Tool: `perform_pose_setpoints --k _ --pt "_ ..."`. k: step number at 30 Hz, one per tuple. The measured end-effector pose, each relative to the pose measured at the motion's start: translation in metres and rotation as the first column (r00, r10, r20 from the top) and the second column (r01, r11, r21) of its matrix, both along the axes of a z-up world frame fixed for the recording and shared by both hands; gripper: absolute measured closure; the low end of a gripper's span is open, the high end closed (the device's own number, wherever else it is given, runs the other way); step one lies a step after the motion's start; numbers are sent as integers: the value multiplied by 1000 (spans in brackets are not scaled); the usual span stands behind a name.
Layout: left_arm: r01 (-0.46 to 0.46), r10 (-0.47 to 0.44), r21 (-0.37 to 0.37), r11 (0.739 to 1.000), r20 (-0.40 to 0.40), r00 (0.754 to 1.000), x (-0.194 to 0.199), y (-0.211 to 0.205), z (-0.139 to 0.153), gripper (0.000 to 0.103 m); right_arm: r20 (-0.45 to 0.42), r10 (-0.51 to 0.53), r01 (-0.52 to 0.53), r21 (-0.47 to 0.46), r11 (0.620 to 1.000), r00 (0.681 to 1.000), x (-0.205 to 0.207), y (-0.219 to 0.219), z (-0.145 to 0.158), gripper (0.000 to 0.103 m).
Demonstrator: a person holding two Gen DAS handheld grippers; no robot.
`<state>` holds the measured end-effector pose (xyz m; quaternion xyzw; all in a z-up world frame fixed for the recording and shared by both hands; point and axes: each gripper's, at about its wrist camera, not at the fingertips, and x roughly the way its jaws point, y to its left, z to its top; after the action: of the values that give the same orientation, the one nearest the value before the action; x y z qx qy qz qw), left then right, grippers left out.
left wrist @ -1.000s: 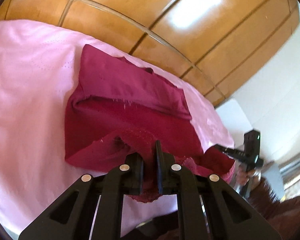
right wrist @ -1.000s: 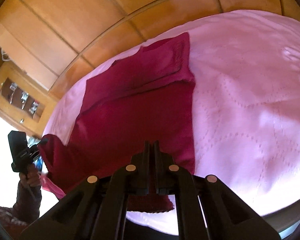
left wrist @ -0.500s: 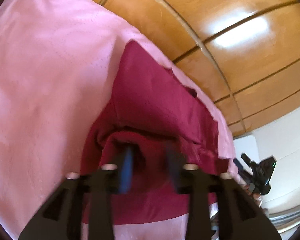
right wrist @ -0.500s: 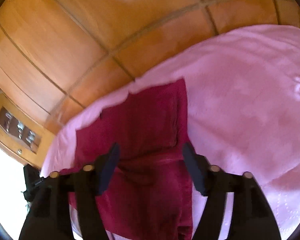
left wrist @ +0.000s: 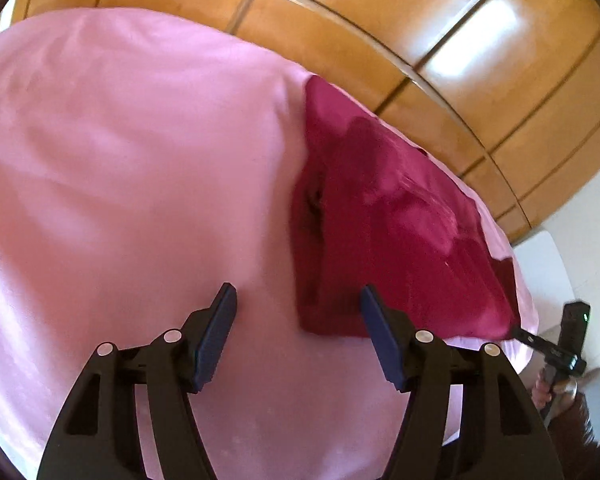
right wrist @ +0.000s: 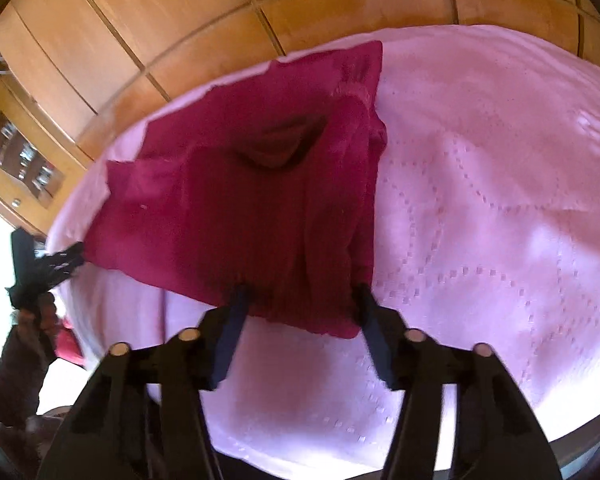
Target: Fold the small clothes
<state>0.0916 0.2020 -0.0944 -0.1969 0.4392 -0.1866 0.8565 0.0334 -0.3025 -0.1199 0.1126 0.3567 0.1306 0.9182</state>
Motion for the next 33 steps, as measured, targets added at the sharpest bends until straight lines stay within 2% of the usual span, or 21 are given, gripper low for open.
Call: perform_pose_setpoints --k 1,2,5,7,11,16,18,20,21,22,24,25,26,28,33 --pt "30 -30 4 1000 1 1000 0 -6 1 43 -4 -11 11 3 1000 1000 4 0 -2 72" --pt "45 -45 7 999 -1 999 2 -11 0 55 -6 -22 22 14 1000 1000 7 -2 -2 76" --pt "81 -81 63 995 -10 997 6 -23 -3 82 5 -20 20 34 999 1000 6 -5 1 83" --pt "83 -82 61 995 -11 997 4 -22 -2 88 13 -10 10 29 1000 1000 1 -6 4 87" --pt "103 -103 43 994 -10 995 -15 -11 6 92 15 23 -24 26 999 1000 -19 -11 9 89" --pt "130 -129 8 991 -70 989 -55 -1 3 103 -52 74 -74 -3 997 996 -47 -14 0 89" --pt "131 -129 6 991 -119 984 -72 5 -3 103 -81 86 -88 -15 996 993 -54 -13 -7 89" --pt "137 -129 52 989 -137 982 -83 6 -3 103 -106 93 -94 -6 996 990 -57 -14 -12 89" --pt "136 -127 64 989 -126 984 -83 5 1 103 -110 94 -95 -3 995 989 -56 -14 -12 86" --pt "128 -122 63 990 -101 987 -81 6 8 103 -111 82 -82 -1 997 990 -54 -15 -11 77" --pt "115 -113 74 991 -34 993 -74 7 22 101 -103 50 -49 17 999 993 -50 -22 -3 68" --pt "108 -108 93 990 -7 994 -71 6 27 84 -80 36 -34 18 999 996 -49 -24 3 63" --pt "103 -107 120 987 23 994 -62 3 35 62 -52 17 -16 15 1000 998 -47 -26 9 60" --pt "94 -101 119 988 53 993 -52 1 40 46 -4 -20 20 22 1000 1000 -41 -28 22 45" --pt "105 -126 173 979 117 985 -12 -18 42 43 67 -56 58 -26 998 996 -15 -22 35 47"
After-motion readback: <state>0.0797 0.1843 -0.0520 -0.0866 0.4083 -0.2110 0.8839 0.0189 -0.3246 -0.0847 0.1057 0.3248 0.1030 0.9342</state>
